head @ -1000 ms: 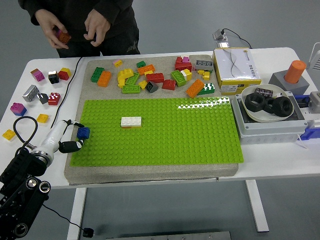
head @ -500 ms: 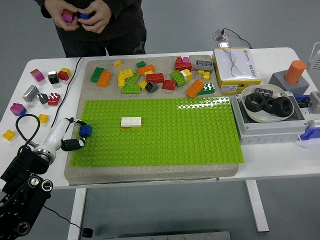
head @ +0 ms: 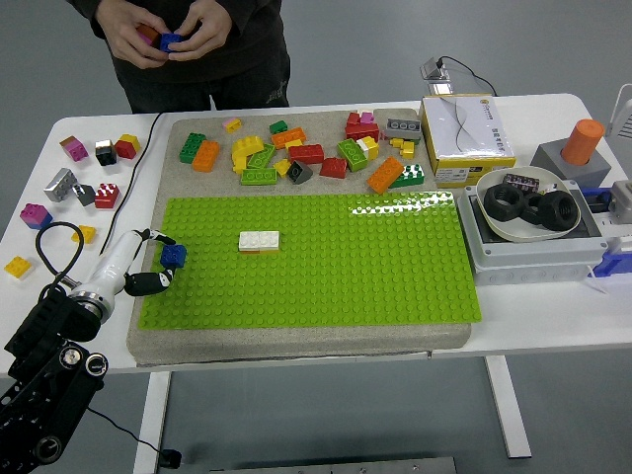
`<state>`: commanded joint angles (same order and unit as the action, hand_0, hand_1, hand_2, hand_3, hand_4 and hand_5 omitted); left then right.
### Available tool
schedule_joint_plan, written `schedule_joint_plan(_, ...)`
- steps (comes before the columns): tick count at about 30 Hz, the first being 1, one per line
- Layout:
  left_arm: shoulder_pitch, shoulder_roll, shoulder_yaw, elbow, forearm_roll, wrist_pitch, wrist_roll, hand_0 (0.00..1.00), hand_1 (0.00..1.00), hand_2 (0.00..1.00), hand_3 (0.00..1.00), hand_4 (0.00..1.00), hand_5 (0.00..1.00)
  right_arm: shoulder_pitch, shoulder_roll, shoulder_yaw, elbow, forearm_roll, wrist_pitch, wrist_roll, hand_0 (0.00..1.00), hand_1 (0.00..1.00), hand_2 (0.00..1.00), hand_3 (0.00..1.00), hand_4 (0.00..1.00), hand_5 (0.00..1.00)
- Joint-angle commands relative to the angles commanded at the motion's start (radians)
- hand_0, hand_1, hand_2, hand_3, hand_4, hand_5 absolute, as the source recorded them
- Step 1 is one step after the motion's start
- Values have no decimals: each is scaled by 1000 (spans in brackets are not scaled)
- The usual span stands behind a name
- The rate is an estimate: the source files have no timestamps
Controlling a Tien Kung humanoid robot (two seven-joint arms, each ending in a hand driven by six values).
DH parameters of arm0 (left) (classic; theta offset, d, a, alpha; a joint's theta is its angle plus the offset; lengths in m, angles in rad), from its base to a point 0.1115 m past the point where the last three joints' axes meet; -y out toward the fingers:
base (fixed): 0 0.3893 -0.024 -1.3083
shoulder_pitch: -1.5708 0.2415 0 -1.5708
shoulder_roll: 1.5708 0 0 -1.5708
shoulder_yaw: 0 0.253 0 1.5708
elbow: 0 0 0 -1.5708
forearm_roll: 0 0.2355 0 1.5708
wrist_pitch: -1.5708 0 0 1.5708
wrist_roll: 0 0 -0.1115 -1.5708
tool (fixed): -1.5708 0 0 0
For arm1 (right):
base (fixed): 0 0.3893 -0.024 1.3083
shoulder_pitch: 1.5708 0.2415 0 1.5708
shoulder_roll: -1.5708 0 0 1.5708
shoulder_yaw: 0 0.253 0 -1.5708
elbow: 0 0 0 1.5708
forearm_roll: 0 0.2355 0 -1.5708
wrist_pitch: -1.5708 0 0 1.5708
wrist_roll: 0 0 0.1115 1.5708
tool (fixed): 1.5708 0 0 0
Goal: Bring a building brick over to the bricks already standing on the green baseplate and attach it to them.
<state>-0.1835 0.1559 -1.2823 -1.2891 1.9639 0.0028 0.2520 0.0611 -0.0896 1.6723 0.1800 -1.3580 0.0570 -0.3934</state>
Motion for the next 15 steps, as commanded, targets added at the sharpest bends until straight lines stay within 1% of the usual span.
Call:
schedule_joint_plan(9, -13, -4, 16, -5, 3, 3, 0, 989, 938, 914, 476, 514, 2, 3, 0, -1, 0, 1, 0, 1, 640, 621, 635, 719, 798, 998)
schedule_joint_plan(15, -29, -12, 31, -2, 6, 7, -1, 989, 936, 913, 475, 512, 2, 6, 0, 0, 0, 0, 0, 2, 640, 621, 635, 719, 798, 998)
